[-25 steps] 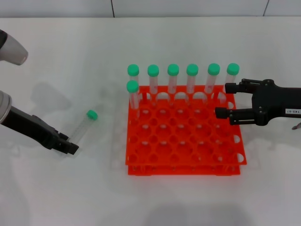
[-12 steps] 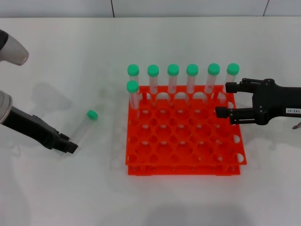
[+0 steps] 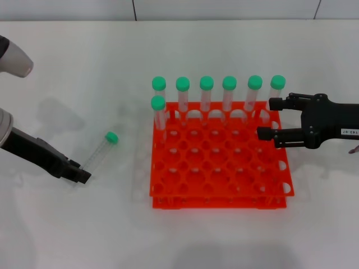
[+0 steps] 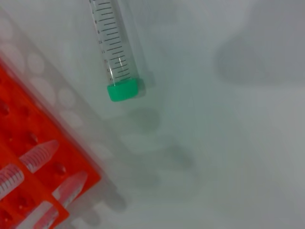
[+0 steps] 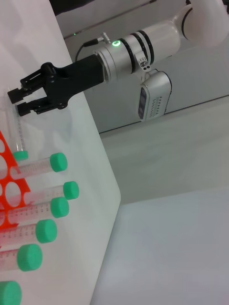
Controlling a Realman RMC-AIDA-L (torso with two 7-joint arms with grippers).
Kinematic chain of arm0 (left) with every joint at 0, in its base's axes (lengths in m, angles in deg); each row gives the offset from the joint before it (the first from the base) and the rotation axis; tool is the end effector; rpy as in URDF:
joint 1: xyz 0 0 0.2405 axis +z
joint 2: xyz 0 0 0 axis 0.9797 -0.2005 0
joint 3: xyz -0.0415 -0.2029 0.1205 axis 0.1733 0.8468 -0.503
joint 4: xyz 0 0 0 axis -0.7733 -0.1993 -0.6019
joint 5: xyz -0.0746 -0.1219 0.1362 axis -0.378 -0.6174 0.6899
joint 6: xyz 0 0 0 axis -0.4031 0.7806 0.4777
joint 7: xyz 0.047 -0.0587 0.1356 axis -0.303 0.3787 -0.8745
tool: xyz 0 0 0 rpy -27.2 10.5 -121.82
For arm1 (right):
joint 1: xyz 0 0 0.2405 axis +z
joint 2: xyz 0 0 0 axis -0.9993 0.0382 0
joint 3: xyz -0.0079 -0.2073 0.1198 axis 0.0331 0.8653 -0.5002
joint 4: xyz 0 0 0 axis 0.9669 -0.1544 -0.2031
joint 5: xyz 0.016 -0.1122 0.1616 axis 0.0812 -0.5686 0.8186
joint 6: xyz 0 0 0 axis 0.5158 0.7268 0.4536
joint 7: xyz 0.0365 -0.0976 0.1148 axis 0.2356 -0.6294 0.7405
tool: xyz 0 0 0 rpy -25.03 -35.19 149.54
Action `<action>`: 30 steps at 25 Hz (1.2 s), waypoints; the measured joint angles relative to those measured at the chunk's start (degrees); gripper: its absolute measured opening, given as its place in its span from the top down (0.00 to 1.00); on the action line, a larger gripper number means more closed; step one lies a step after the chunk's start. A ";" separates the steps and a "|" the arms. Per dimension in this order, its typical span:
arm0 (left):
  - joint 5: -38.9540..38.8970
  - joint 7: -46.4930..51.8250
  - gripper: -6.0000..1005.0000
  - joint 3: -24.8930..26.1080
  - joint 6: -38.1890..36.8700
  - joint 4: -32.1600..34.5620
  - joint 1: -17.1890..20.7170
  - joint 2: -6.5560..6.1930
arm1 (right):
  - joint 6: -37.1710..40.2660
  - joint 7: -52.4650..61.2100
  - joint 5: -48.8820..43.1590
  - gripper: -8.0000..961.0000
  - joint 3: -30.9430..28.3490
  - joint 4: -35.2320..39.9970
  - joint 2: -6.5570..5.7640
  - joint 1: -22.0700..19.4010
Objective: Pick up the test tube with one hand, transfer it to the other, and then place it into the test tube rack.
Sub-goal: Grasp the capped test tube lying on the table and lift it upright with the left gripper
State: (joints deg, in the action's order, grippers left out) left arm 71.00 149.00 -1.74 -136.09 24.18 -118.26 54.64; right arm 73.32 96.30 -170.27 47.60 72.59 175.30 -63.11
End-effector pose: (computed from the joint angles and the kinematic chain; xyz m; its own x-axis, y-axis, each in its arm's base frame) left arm -0.2751 0.3265 0.0229 0.6477 0.7418 -0.1737 0.7095 -0.6704 -0.2174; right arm 0.2213 0.3196 0.0098 0.8233 -0.2851 -0.4908 -0.4070 -0.8992 -0.1605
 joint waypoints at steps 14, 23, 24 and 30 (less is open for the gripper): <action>0.20 1.09 0.73 -0.51 0.24 -0.79 -0.70 -0.27 | 0.00 -0.53 0.00 0.12 -0.08 0.00 0.00 0.00; 0.88 1.15 0.73 -0.61 0.61 -1.03 -0.69 -0.22 | 0.00 -0.53 0.00 0.12 -0.09 -0.01 0.00 -0.14; 0.89 1.15 0.73 -0.62 0.63 -1.05 -0.69 -0.21 | 0.00 -0.53 0.00 0.12 -0.09 0.00 0.00 -0.12; 0.89 1.15 0.74 -0.61 0.63 -1.15 -0.69 -0.21 | 0.00 -0.53 0.00 0.12 -0.09 -0.01 0.00 -0.15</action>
State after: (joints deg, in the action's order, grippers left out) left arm 71.89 150.15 -2.34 -135.46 23.03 -118.95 54.43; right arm 73.32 95.77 -170.26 47.51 72.58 175.30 -63.26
